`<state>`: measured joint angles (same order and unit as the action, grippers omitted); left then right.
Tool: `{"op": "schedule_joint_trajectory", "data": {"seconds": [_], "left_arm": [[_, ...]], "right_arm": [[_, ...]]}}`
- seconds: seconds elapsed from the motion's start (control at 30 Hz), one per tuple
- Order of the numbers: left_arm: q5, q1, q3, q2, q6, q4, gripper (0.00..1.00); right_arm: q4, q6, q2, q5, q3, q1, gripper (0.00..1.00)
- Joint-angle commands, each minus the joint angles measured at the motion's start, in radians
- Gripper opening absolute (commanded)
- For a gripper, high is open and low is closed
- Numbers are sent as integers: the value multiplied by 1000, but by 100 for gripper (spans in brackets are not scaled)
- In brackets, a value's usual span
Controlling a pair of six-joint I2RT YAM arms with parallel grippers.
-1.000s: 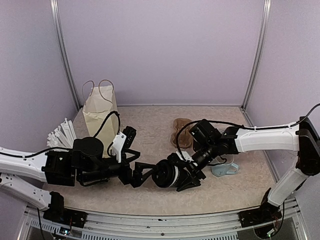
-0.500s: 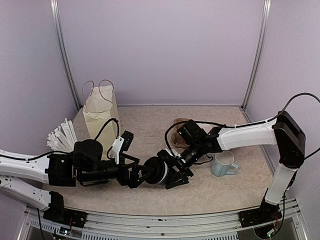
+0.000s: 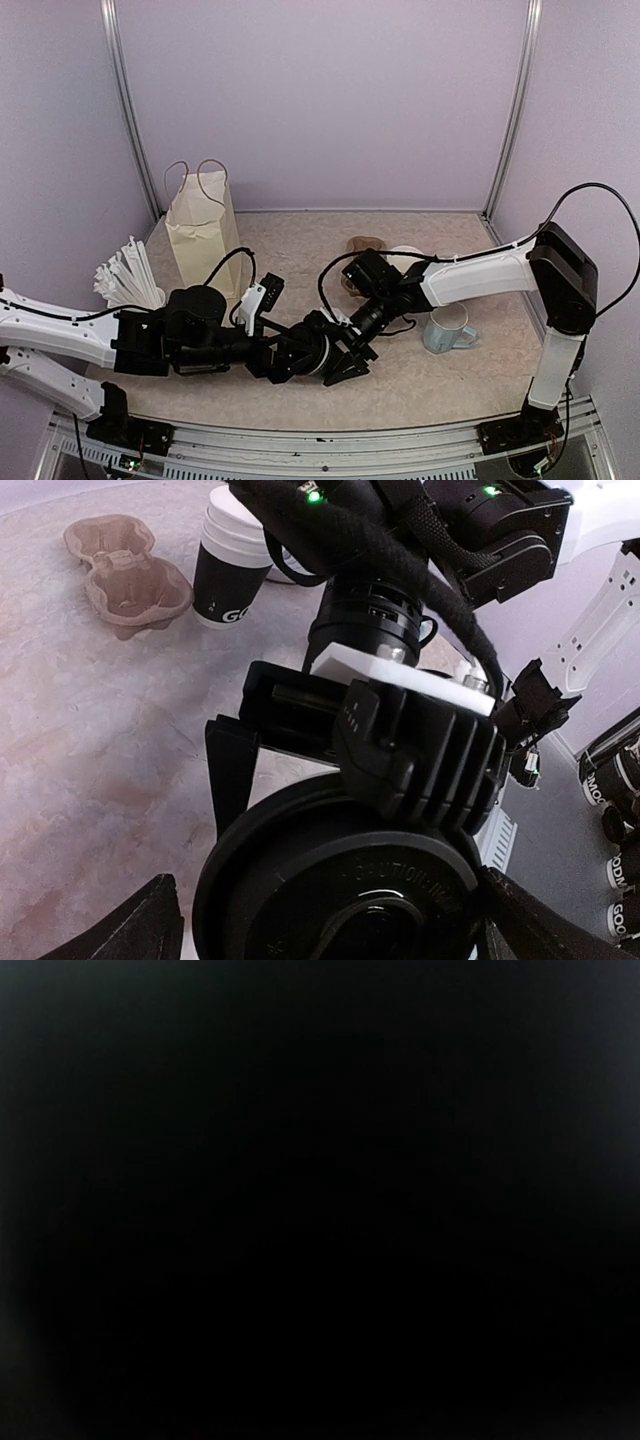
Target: Pack the takeout coffee
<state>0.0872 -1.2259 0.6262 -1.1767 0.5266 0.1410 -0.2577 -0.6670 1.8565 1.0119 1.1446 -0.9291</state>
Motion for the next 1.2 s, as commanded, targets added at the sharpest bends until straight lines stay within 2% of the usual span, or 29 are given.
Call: {"op": "schedule_joint_trajectory", "data": {"seconds": [0.0,0.2,0.43,0.53,0.6,0.67,0.7,1.17], "left_arm": [[-21,18,19,-41,-3,-47,95],[-74,25,21,-106,14,-54,89],[-70,26,55,-216,22,-134,86],[-79,26,61,-244,21,-138,85],[-81,28,70,-264,19,-151,85],[-81,30,83,-285,14,-176,84],[-81,33,89,-291,13,-182,84],[-168,75,191,-360,-13,-223,78]], "right_arm": [[65,22,32,7,16,-17,78],[145,54,79,-16,-2,-37,78],[216,102,166,-21,38,-71,80],[216,101,185,-16,45,-71,85],[203,84,178,-15,38,-71,89],[172,57,161,-18,28,-69,98],[153,45,148,-20,23,-66,99],[-73,-100,7,-23,-40,23,100]]}}
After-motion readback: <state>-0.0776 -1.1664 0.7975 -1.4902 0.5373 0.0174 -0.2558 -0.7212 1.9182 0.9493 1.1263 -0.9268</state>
